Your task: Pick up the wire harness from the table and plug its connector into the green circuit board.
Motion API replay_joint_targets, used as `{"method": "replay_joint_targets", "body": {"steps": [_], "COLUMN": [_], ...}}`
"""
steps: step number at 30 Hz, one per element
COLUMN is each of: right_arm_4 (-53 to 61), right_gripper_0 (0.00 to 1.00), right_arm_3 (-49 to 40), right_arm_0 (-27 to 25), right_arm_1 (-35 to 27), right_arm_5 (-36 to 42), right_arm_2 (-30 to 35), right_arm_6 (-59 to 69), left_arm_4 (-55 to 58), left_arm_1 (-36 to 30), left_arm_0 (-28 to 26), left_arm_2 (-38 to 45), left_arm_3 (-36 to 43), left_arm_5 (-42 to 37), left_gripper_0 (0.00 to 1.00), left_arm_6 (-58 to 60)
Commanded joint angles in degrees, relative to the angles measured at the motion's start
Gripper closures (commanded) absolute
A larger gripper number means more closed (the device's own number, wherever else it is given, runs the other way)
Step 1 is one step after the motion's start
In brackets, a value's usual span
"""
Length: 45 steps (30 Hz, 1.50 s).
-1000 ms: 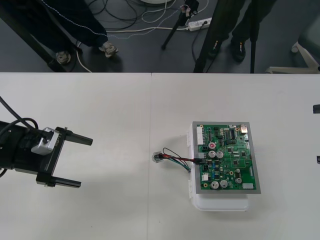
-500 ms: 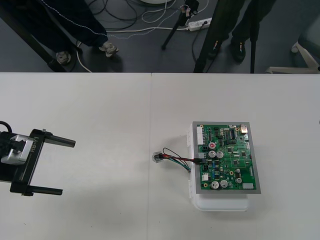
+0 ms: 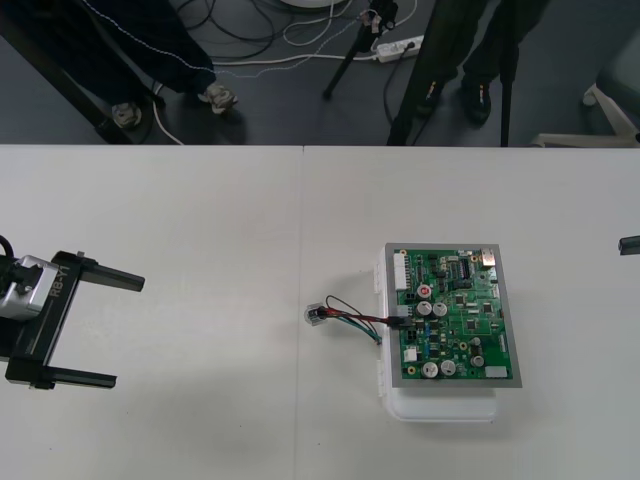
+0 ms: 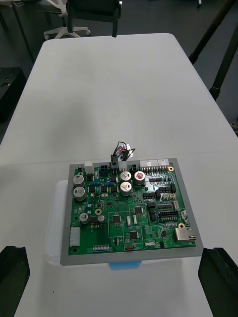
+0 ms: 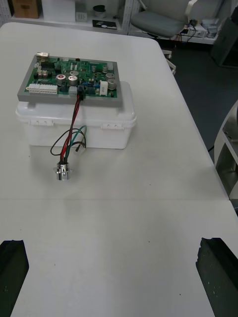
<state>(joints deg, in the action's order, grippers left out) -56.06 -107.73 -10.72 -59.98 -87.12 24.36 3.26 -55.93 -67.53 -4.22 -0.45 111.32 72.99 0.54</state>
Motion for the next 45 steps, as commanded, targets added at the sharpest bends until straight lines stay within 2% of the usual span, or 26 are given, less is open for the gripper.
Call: {"method": "replay_joint_targets", "body": {"steps": [1,19,45], "right_arm_4": [-1.95,-3.36,-3.36], "right_gripper_0": [0.00,0.00,0.00], "right_arm_3": [-1.26,-2.40,-2.40], "right_arm_0": [0.35,-0.53,-0.62], "right_arm_1": [0.21,0.39,0.39], "right_arm_5": [0.46,0.46,0.46], "right_arm_2": [-0.54,-3.62,-3.97], "right_arm_6": [-1.50,-1.67,-1.85], "left_arm_4": [0.74,0.65,0.65], "left_arm_1": [-2.43,-2.43,-2.43], "left_arm_0": [-1.15,-1.15,-1.15], "left_arm_2": [1.68,1.68,1.68], "left_arm_3": [1.53,1.97,1.97], "left_arm_5": [-0.92,-0.92,-0.92], "left_gripper_0": [0.00,0.00,0.00], "left_arm_6": [3.94,4.99,4.99]}}
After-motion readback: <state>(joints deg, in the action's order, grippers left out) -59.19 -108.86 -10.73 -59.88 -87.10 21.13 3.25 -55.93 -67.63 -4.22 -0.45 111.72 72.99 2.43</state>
